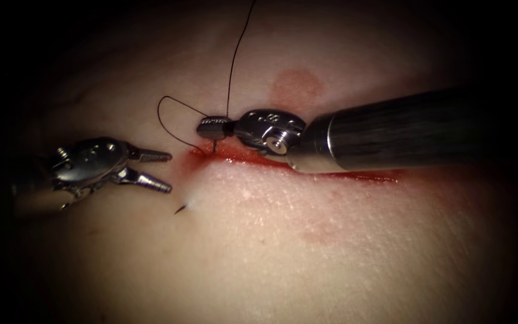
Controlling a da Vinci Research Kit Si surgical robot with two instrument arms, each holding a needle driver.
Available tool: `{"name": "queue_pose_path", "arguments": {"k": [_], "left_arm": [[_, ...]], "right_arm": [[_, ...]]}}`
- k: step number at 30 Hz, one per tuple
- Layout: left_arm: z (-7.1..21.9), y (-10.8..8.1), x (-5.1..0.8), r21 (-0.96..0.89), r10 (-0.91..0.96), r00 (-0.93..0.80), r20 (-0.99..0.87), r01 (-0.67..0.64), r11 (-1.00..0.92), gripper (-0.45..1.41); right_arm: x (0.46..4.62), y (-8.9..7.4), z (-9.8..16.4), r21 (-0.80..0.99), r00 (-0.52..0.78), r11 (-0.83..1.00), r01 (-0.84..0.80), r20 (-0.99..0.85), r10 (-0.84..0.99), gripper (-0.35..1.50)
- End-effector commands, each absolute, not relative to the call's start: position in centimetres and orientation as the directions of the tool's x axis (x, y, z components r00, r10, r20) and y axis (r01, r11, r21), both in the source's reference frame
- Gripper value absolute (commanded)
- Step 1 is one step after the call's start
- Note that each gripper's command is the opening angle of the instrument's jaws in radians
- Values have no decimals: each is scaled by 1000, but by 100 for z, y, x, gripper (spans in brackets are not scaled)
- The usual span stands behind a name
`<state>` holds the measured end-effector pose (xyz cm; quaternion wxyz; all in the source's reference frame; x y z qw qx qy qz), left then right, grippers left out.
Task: Wound Closure
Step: Re-grasp with the right gripper to pass the needle further.
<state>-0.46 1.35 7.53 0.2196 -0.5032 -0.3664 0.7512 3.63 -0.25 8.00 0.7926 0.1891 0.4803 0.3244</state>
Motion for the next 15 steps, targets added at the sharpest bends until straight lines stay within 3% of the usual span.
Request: {"name": "queue_pose_path", "arguments": {"k": [1,15], "left_arm": [[761,133,-52,-772,699,-397,-595,41,-634,31],[761,136,-51,-774,701,-397,-593,41,-632,30]], "right_arm": [[370,-35,808,648,302,694,-314,-625,720,-35],[374,-73,821,840,202,513,-176,-480,854,-35]]}}
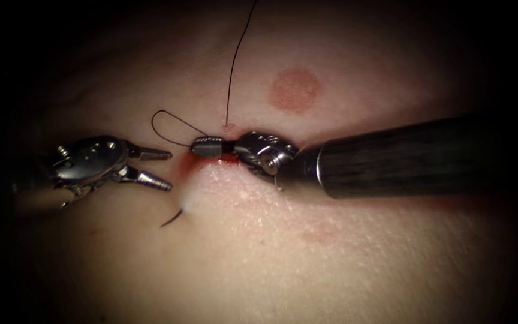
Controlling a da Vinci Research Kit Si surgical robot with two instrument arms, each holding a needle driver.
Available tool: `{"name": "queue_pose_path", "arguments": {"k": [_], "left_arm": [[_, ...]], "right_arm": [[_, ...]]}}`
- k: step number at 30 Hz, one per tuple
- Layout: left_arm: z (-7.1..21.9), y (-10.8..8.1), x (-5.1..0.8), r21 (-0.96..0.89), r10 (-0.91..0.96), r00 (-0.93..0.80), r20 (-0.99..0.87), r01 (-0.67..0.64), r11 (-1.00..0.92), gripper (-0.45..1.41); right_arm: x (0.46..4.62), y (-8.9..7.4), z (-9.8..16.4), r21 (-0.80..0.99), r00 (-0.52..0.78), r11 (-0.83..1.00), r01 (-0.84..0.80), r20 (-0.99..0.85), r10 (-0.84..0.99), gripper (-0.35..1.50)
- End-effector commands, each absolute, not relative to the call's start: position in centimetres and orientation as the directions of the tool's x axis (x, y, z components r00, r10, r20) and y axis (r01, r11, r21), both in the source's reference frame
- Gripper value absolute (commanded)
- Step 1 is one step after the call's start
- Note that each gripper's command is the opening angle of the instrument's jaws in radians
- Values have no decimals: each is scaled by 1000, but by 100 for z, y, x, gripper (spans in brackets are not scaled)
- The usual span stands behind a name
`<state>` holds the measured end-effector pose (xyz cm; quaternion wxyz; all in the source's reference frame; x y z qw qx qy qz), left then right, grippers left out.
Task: Wound Closure
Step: Re-grasp with the right gripper to pass the needle further.
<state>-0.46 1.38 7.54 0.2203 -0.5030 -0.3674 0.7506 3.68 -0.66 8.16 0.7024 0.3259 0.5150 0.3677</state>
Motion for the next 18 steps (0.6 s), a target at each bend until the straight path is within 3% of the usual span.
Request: {"name": "queue_pose_path", "arguments": {"k": [1,18], "left_arm": [[761,136,-51,-774,701,-397,-593,41,-632,30],[762,136,-51,-774,701,-397,-593,41,-632,30]], "right_arm": [[374,-73,821,840,202,513,-176,-480,854,-35],[382,-93,818,905,229,422,-56,-400,888,-35]]}}
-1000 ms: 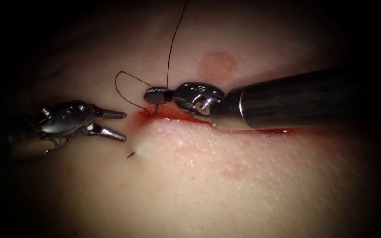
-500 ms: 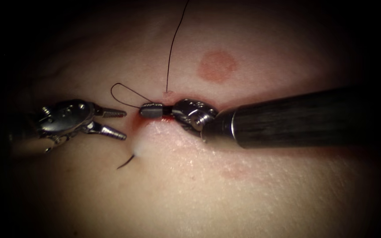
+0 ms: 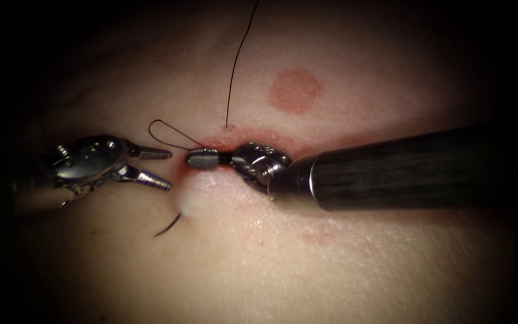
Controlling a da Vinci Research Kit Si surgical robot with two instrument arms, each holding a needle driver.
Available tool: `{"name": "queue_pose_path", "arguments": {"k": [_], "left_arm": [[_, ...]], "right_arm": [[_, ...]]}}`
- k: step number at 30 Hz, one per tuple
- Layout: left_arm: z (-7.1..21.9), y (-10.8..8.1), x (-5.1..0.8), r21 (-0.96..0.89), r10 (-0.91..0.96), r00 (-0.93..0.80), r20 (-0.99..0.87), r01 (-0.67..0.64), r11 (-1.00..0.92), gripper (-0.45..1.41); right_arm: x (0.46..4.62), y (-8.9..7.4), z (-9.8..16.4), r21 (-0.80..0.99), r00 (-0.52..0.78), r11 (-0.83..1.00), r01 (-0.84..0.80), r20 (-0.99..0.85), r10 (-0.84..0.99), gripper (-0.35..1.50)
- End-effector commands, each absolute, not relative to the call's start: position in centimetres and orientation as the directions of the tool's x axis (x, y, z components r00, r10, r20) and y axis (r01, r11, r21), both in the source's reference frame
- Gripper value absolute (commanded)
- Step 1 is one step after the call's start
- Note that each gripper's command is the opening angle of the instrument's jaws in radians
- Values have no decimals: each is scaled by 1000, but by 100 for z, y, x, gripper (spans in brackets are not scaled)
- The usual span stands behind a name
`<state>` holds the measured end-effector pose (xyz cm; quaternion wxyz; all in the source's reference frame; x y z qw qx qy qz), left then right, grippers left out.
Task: Wound Closure
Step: Re-grasp with the right gripper to pass the needle further, then let go of the needle with the right gripper.
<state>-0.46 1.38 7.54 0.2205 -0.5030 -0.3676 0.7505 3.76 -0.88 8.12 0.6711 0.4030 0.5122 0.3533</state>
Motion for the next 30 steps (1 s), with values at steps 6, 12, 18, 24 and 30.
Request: {"name": "queue_pose_path", "arguments": {"k": [6,12,18,24,30], "left_arm": [[763,137,-52,-774,701,-396,-593,40,-632,30],[764,138,-52,-774,701,-396,-593,40,-632,29],[765,137,-50,-773,700,-397,-594,42,-633,29],[765,137,-49,-773,699,-397,-594,42,-633,29],[765,137,-48,-773,699,-398,-594,43,-633,29]], "right_arm": [[384,-98,818,913,237,407,-24,-390,890,-35],[381,-88,817,893,215,448,-38,-431,877,52],[360,-55,813,796,219,584,-161,-548,807,114],[343,-17,801,692,226,680,-244,-641,734,125],[324,6,797,530,268,771,-353,-732,626,141]]}}
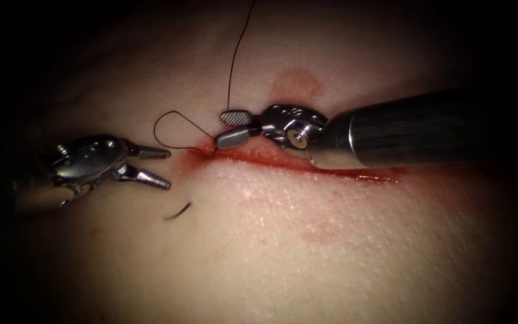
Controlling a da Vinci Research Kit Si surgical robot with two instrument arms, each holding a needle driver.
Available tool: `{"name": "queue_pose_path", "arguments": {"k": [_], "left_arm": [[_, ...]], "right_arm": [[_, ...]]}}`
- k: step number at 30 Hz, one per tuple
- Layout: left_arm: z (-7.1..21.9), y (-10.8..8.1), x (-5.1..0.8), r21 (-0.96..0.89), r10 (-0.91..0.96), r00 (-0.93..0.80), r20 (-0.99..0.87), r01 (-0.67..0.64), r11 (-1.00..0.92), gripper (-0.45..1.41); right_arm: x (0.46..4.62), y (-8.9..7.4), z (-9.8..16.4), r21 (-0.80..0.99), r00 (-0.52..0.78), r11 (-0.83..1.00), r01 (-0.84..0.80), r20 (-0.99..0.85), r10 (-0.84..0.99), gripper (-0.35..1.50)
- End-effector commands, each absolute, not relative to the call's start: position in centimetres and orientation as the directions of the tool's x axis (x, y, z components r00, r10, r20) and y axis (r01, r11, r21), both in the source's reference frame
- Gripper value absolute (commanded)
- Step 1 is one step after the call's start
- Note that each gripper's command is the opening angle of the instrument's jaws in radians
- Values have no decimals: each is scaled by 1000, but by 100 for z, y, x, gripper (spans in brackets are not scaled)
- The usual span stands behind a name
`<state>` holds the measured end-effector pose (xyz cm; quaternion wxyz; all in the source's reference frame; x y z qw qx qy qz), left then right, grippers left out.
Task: Wound Closure
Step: Let go of the needle with the right gripper, then pull the needle through with the left gripper.
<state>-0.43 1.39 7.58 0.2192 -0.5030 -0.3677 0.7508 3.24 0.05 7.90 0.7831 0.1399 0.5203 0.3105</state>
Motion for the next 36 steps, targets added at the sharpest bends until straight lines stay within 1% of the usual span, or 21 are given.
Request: {"name": "queue_pose_path", "arguments": {"k": [1,2,4,7,10,18,19,20,21,22,24,25,28,31,33,34,35,36], "left_arm": [[765,137,-48,-773,699,-398,-594,43,-633,29],[765,137,-47,-773,699,-398,-595,44,-633,29],[765,137,-46,-773,698,-399,-595,46,-633,28],[766,138,-45,-772,698,-399,-595,44,-634,27],[774,141,-42,-762,696,-401,-595,8,-647,25],[780,138,-41,-703,640,-391,-661,25,-710,23],[780,133,-41,-665,606,-374,-702,41,-746,21],[780,133,-41,-665,606,-374,-702,41,-746,21],[781,128,-40,-617,554,-364,-749,74,-784,17],[781,128,-40,-617,554,-364,-749,74,-784,17],[785,119,-38,-524,455,-349,-819,133,-841,10],[787,113,-37,-443,372,-336,-865,166,-881,8],[791,102,-36,-390,315,-314,-896,213,-896,8],[793,93,-36,-379,303,-300,-905,242,-893,10],[796,83,-36,-367,290,-278,-916,285,-886,26],[796,83,-36,-367,290,-278,-916,285,-886,26],[797,78,-37,-361,284,-264,-922,311,-879,31],[797,76,-38,-356,286,-241,-928,339,-871,32]], "right_arm": [[322,5,796,510,281,777,-370,-736,617,145],[318,1,794,472,324,790,-391,-733,598,146],[316,-8,790,469,373,801,-372,-715,591,146],[317,-18,784,467,394,809,-358,-709,584,146],[326,-51,763,441,417,848,-296,-739,530,146],[337,-84,727,384,440,893,-237,-777,451,145],[336,-89,717,360,446,906,-224,-789,423,143],[336,-89,717,360,446,906,-224,-789,423,143],[335,-90,713,357,449,909,-215,-791,417,143],[335,-90,713,357,449,909,-215,-791,417,143],[332,-91,712,347,451,914,-209,-795,405,143],[330,-91,713,347,449,914,-209,-797,405,143],[328,-90,714,348,446,914,-206,-798,405,143],[326,-89,714,349,441,914,-208,-800,406,143],[325,-88,714,351,438,913,-208,-801,408,143],[325,-88,714,351,438,913,-208,-801,408,143],[324,-88,713,352,438,913,-208,-801,409,143],[323,-87,713,352,439,912,-210,-800,410,141]]}}
